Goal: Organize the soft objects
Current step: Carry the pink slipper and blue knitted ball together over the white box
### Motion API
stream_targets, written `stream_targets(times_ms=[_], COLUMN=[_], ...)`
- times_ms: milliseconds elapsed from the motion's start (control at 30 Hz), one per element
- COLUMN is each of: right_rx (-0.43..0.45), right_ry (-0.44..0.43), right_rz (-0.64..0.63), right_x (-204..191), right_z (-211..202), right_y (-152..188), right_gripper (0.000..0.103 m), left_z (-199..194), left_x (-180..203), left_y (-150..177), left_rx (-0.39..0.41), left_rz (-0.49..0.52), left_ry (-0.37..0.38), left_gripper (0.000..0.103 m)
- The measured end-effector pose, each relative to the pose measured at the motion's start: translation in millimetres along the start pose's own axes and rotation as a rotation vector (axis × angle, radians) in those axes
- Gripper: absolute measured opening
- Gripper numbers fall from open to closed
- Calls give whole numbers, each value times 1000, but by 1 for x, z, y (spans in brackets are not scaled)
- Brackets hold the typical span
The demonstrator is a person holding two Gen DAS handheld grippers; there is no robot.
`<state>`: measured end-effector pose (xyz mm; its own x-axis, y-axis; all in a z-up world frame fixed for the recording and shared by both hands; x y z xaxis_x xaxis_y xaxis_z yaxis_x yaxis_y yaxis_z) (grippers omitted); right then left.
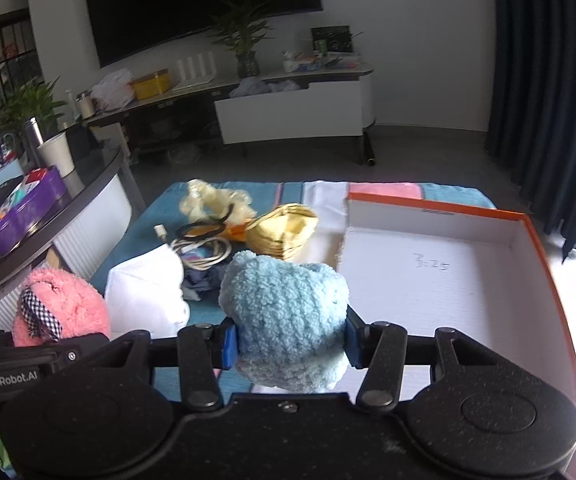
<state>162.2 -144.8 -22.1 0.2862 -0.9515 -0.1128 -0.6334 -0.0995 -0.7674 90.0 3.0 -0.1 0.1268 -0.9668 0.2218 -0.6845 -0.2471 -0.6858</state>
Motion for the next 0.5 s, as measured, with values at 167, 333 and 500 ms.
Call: stream_targets(times_ms=[167, 333, 500], right_rx=[7, 16, 21], right_ry=[24, 40, 59], right_rz=[33, 52, 71], right_x=[17, 29, 41], right_z=[-6, -9, -12], right_y=[4, 6, 7], right_gripper=[60, 60, 60], left_z=[3, 9, 15], left_x=[14, 27, 41], left_y=[-5, -8, -7], left_rx=[2, 2, -6], left_rz=[26, 48, 72], left_ry=[16, 31, 51], left_gripper=[53, 53, 53])
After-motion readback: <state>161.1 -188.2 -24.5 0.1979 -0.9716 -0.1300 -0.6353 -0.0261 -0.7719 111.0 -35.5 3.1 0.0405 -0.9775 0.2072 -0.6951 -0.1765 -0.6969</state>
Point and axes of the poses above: each gripper's, at about its wrist camera, not at the fingertips, and z roughly the way its jaws point, x to its right, y to its underside, the point moved 3 cm from there along z, roughly the way its jaws point, and after that the axes turned 5 degrees about -z, right-handed, at the moved point
